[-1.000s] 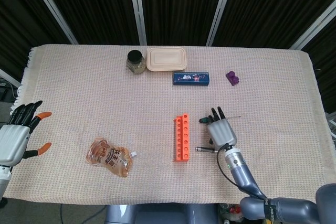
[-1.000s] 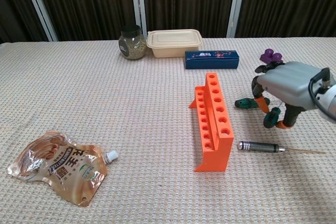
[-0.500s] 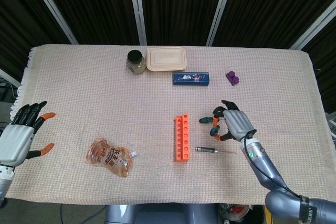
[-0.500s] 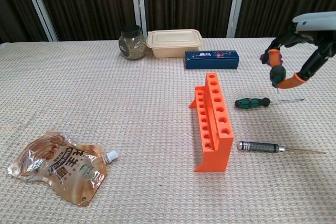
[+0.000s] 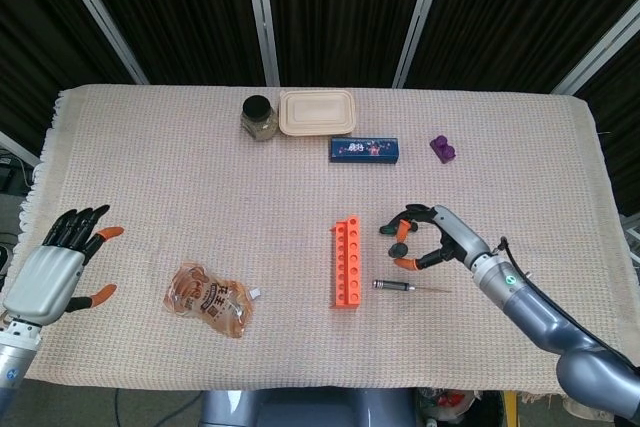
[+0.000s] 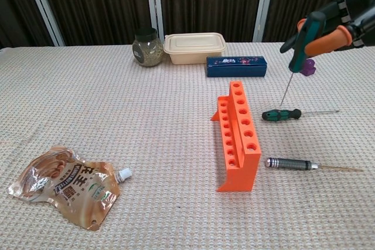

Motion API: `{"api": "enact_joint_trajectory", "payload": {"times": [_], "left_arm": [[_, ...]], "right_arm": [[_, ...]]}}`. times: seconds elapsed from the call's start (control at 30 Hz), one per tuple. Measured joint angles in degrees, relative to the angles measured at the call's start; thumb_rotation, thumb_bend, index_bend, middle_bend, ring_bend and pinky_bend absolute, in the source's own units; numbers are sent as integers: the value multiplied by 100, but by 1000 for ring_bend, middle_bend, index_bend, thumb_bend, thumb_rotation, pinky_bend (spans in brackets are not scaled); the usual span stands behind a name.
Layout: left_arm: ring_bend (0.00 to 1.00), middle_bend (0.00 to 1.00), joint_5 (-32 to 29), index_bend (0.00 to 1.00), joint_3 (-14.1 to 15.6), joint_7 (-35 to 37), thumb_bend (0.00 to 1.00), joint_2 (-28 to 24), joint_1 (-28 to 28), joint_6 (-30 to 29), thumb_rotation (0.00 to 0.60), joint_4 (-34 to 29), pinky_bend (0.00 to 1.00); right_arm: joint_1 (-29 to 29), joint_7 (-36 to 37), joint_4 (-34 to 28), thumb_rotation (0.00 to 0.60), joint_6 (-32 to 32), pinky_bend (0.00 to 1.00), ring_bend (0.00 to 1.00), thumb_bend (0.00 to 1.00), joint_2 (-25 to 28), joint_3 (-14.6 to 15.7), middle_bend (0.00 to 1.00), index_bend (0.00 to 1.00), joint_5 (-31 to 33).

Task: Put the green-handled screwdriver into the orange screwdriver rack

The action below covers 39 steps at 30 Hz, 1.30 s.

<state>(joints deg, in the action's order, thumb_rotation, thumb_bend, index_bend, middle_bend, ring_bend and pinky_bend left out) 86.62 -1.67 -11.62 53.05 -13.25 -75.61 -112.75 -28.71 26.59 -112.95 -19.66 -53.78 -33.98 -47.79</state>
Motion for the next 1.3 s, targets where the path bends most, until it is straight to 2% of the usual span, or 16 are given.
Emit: {"api": "enact_joint_trajectory", "payload": {"times": [0.2,0.3,0.4,0.53,0.77,1.3], "left_arm": [[0,3,-21,211,20,-81,190,38,11,2,600,-25,0],[0,2,-43,210,14,-94,190,61,-4,21,600,-27,0],[0,2,-69,210,4,-98,191,78,-20,41,600,-26,0],[0,2,-108,210,-8,-109,193,85,-38,63,600,-13,0],[0,1,-153,209,-8,-86,192,77,-47,89,600,7,0],[0,0,-219,205,-16,-57,191,67,-59,102,600,27,0]], "right_arm": [[325,1017,113,600,1225,0,65,166,60,-1051,301,634,-163],[419,1198,199,600,1592,0,65,167,-42,-1369,301,634,-170],[457,1241,326,600,1838,0,64,166,-260,-1507,301,634,-169],[411,1187,510,600,2021,0,63,165,-550,-1504,301,635,-173],[187,1000,804,600,2089,0,59,165,-828,-1186,301,634,-205],[-233,809,1033,600,1662,0,50,166,-931,-615,301,634,-173]]}}
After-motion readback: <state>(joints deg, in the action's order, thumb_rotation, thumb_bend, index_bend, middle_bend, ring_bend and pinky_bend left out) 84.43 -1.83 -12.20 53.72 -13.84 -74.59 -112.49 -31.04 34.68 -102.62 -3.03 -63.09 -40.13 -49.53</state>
